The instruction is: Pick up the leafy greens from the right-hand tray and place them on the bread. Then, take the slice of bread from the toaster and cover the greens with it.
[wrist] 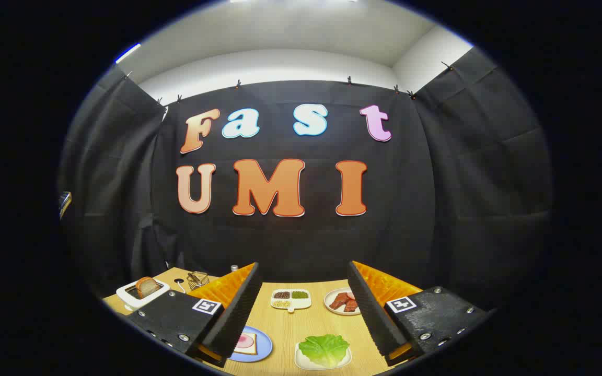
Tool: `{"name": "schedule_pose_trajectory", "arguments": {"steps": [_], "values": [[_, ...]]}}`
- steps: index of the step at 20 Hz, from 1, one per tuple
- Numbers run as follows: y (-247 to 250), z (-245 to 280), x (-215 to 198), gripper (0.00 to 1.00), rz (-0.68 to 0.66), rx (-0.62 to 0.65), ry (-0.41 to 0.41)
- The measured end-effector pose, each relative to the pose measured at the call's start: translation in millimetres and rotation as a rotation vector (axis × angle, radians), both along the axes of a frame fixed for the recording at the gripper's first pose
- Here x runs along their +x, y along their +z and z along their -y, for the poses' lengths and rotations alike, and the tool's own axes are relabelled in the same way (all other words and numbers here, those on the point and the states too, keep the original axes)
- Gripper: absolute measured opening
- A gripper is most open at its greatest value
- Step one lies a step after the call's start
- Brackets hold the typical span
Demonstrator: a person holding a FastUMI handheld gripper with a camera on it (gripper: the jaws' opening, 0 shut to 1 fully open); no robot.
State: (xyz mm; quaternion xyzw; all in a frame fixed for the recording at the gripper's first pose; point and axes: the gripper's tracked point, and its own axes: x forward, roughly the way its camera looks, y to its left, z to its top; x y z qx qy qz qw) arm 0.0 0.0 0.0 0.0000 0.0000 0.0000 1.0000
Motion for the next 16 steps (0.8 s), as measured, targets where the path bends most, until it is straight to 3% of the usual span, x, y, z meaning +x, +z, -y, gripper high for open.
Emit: {"name": "schedule_pose_trajectory", "arguments": {"steps": [16], "values": [[-26.7,2.2,-6.2,0.99,-0.058,-0.022,0.010]]}}
